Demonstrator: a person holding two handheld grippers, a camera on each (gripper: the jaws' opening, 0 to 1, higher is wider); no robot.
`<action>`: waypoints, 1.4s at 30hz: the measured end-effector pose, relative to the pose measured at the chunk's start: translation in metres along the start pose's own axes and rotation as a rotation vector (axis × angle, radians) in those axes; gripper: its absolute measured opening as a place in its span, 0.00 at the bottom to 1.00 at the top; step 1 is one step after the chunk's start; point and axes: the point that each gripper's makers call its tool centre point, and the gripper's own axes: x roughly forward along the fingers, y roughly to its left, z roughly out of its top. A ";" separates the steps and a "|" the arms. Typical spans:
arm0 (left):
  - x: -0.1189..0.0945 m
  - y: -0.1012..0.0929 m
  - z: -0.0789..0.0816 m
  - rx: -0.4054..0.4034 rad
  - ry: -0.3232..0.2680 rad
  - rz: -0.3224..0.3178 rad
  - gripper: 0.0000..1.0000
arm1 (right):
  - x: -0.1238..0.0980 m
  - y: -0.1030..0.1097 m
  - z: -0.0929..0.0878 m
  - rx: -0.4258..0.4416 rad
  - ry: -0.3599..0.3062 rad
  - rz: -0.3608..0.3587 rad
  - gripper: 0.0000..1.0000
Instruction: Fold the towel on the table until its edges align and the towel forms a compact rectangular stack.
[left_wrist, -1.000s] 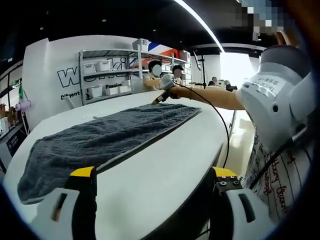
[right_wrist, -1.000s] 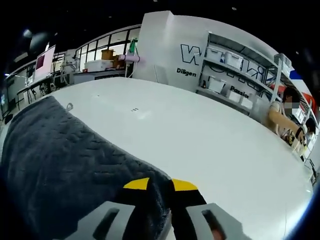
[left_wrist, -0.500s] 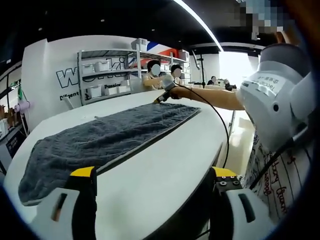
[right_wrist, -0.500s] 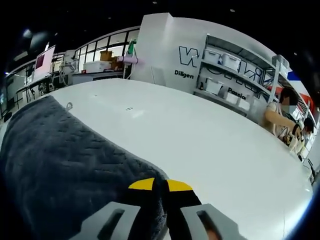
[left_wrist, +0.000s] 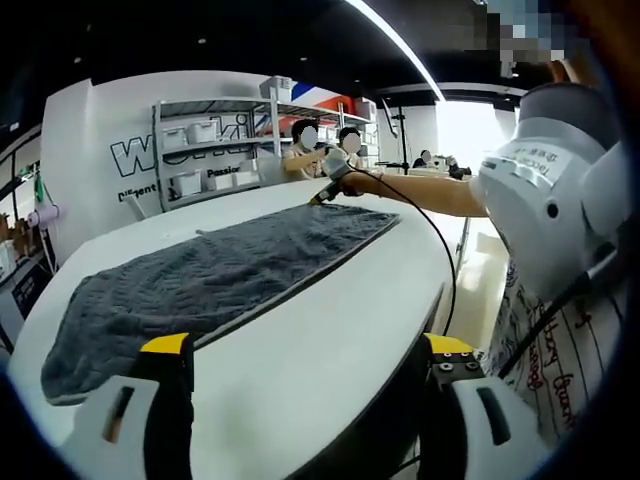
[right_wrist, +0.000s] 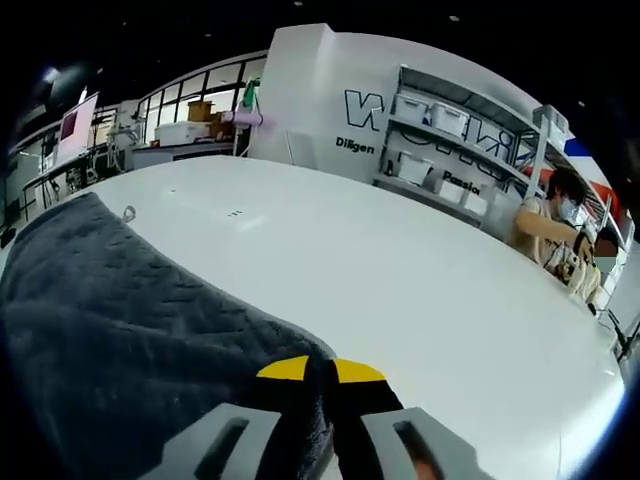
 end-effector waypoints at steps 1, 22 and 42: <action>0.000 0.000 0.000 -0.002 0.000 0.001 0.98 | 0.000 -0.001 0.000 -0.002 0.002 -0.002 0.07; -0.003 0.006 -0.003 -0.017 0.000 0.012 0.98 | -0.034 -0.005 0.017 0.138 -0.135 -0.009 0.52; -0.001 0.008 -0.004 -0.017 -0.006 0.007 0.98 | -0.145 0.067 0.037 -0.082 -0.181 0.081 0.85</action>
